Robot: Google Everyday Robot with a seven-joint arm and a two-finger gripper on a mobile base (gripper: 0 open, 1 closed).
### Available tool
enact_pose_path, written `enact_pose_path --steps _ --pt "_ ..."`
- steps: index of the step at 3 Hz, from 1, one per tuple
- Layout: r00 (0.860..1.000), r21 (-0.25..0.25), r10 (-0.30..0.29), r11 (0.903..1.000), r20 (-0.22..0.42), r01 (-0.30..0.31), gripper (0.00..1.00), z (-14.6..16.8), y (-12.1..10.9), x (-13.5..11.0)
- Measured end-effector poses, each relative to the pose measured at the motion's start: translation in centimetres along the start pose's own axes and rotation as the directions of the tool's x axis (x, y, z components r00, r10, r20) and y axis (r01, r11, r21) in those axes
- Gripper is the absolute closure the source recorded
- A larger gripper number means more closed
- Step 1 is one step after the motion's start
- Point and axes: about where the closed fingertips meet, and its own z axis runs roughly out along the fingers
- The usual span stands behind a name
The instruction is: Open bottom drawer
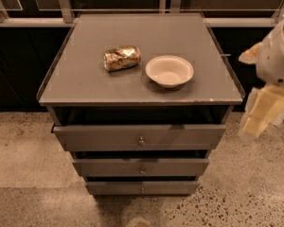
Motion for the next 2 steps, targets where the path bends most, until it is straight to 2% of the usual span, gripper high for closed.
enact_pose_path --steps 1,2 --pt "0.987 -0.024 0.111 0.9938 0.117 -0.109 0.00 3.5 4.6 -0.9" --pt "0.943 -0.115 0.224 0.9729 0.248 -0.201 0.00 8.5 9.8 -4.1"
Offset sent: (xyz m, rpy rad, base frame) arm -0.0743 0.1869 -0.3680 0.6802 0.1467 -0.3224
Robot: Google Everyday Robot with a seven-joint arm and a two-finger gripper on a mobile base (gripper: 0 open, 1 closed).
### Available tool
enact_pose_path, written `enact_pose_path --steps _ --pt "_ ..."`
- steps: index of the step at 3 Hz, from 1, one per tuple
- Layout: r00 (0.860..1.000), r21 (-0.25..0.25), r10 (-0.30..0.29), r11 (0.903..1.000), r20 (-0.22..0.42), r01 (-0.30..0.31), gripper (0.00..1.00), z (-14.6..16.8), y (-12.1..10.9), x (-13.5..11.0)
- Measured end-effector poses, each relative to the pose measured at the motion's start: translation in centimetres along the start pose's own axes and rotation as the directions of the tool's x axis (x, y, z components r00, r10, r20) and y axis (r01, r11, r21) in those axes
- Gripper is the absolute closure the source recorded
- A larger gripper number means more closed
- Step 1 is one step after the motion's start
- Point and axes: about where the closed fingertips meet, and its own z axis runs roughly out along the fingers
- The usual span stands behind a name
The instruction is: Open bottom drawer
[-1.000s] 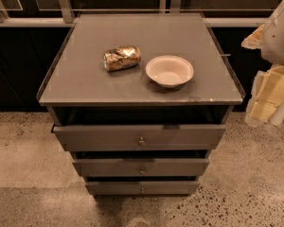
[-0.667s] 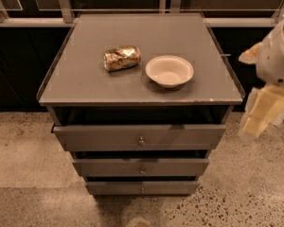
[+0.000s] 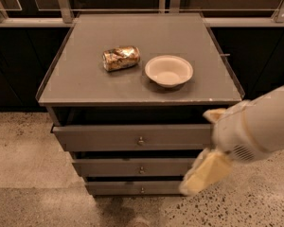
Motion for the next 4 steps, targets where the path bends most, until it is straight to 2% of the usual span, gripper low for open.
enact_pose_path --steps 1,2,3,4 --pt "0.989 -0.161 0.112 0.9824 0.099 -0.095 0.00 9.5 5.0 -0.3" --pt "0.986 -0.201 0.135 0.9729 0.094 -0.114 0.00 13.6 7.1 0.9" --pt "0.985 -0.171 0.131 0.9789 0.109 -0.112 0.00 12.7 7.4 1.0" --pt "0.968 -0.195 0.240 0.9556 0.077 -0.221 0.00 16.4 7.7 5.0"
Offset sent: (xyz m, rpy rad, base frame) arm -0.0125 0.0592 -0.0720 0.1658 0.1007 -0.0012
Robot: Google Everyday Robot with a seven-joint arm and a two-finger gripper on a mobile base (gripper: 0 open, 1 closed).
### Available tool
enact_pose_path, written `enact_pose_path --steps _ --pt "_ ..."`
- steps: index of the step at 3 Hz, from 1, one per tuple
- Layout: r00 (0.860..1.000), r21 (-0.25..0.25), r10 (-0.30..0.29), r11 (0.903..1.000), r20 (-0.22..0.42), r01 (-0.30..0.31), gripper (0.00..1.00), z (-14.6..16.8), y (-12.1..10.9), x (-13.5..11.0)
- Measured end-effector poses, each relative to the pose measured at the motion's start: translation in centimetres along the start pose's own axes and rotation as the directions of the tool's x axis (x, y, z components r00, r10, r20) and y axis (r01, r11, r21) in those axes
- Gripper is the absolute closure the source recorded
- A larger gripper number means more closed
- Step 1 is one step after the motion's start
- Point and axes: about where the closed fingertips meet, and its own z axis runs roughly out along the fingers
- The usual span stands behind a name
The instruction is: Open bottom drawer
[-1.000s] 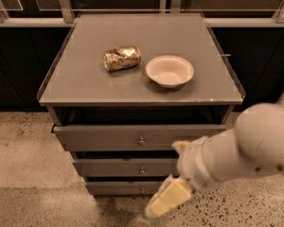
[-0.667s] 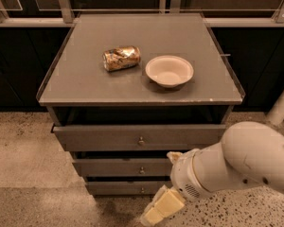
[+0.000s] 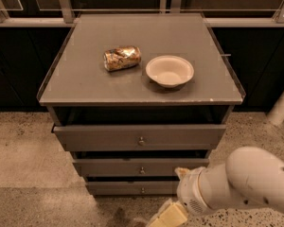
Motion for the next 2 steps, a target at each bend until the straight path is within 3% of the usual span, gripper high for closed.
enact_pose_path --steps 1,2 --pt "0.989 -0.070 0.146 0.9866 -0.026 -0.147 0.00 7.4 -0.7 6.1" --pt "0.976 -0.110 0.215 0.9694 -0.045 -0.219 0.00 13.8 -2.4 9.5"
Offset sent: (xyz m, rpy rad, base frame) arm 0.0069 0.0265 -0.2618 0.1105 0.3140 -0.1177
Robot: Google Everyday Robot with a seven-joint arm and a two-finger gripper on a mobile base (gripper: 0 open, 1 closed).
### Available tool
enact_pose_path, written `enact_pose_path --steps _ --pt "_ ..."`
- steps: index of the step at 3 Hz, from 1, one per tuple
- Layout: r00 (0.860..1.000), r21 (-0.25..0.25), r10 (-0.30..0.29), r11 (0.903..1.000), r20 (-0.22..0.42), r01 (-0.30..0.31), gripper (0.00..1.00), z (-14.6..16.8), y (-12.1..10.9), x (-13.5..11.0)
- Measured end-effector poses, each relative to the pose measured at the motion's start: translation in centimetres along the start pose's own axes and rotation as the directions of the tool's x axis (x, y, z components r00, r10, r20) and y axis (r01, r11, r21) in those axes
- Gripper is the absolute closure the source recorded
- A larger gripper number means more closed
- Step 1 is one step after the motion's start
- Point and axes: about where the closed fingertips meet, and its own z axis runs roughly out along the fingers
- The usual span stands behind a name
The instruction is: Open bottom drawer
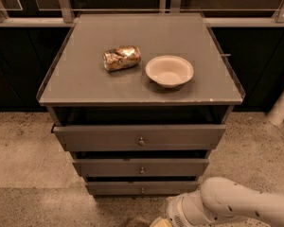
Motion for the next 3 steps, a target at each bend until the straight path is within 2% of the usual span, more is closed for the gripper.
enact_pose_path --steps 1,2,3 --pt "0.999 -0.045 0.022 0.9987 -0.040 -0.024 0.00 3.4 -2.3 -0.5" --pt "0.999 -0.056 0.019 0.9982 -0.048 -0.021 0.00 3.9 -2.2 -0.6" --pt "0.996 0.010 0.062 0.9981 -0.069 -0.061 0.00 4.8 -3.5 0.6"
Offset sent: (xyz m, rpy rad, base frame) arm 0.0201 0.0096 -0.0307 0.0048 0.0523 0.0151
